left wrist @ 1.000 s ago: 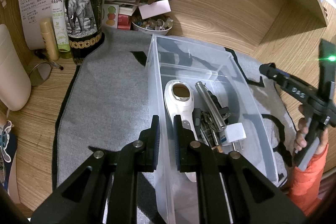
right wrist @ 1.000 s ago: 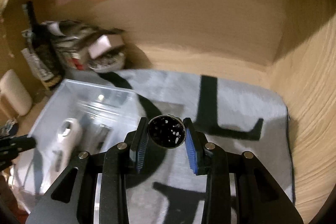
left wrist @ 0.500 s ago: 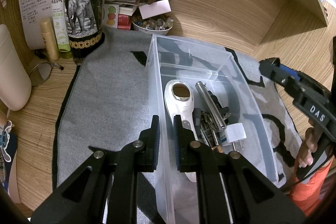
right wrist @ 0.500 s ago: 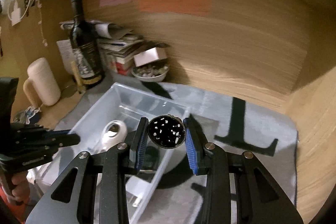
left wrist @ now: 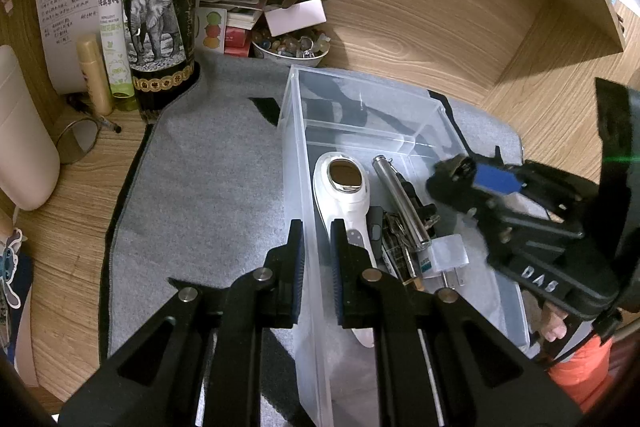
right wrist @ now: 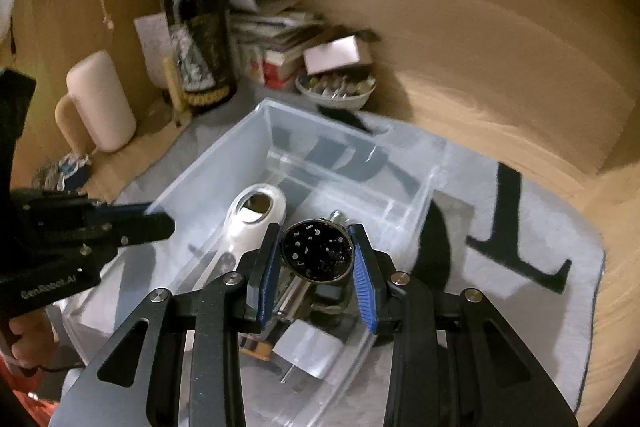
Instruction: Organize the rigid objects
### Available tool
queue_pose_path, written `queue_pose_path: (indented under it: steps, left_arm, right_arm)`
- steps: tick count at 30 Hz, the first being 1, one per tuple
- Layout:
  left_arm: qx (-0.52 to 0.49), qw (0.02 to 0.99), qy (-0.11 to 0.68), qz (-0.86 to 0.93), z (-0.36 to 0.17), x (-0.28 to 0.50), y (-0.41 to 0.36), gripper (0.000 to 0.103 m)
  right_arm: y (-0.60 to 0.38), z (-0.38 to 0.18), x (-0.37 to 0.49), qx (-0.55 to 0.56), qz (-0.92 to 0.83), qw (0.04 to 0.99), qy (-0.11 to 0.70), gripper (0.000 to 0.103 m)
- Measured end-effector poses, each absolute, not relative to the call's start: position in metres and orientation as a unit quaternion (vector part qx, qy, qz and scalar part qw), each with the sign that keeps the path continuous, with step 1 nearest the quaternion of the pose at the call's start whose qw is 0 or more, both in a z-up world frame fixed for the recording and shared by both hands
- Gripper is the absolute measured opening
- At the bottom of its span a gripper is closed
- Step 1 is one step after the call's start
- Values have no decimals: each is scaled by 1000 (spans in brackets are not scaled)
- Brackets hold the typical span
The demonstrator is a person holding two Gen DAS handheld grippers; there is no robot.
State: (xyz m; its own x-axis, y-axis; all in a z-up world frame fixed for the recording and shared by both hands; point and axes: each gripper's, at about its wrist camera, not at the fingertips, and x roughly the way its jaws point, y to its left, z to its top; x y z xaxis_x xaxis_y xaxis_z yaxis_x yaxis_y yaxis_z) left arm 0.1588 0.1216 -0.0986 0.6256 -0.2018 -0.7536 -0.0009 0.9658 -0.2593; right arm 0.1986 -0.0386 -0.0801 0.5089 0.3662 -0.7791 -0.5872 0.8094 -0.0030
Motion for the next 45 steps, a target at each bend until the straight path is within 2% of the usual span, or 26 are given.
queue_pose_path:
  steps: [13,17,22,25,26,28,30,32,34,36,39,41,42,43,45]
  left_arm:
    - [-120,893,430,-56,-99,159,122,10]
    - [-121,893,430,-56,-99,158,123,10]
    - [-127,891,433,-54,-99,158,124,10]
    - [-129,890,435,-52,-97,157,125,11]
    - [-129,889,436,-49,-96,157,125,14]
    - [-130,890,434,-42,-94,155,126,35]
    - [-126,896,424,-32,-89,149,127,43]
    - [-120,901,416,-28,-83,144,126,46]
    - [-117,908,402,-26,-74,137,124,59]
    - [-109,918,380,-20,-62,127,120,67]
    - [-88,930,356,-16,-48,114,111,68]
    - [-76,938,338,-21,-38,103,102,72]
    - [-73,941,330,-24,-33,99,98,80]
    - [-72,943,323,-26,-29,96,96,83]
    - [-65,950,305,-26,-22,86,88,83]
  right_arm:
    - [-30,-99,204,-158,278,838,442,31]
    - [-30,-96,202,-155,279,841,438,48]
    - [-35,-84,195,-142,281,851,421,55]
    - [-42,-75,189,-128,276,861,408,66]
    - [-44,-72,187,-125,275,864,404,71]
    - [-51,-64,181,-114,273,870,393,72]
    - [-58,-59,177,-107,271,875,386,75]
    - [-66,-52,170,-98,265,883,374,79]
    - [-75,-45,161,-90,260,891,361,82]
    - [-81,-41,155,-86,255,896,353,82]
    - [-92,-30,141,-79,248,907,331,82]
    - [-99,-23,132,-73,243,914,316,83]
    - [-104,-19,125,-70,239,919,305,85]
    - [-108,-15,120,-69,234,924,295,86]
    - [-115,-8,110,-68,223,932,276,88]
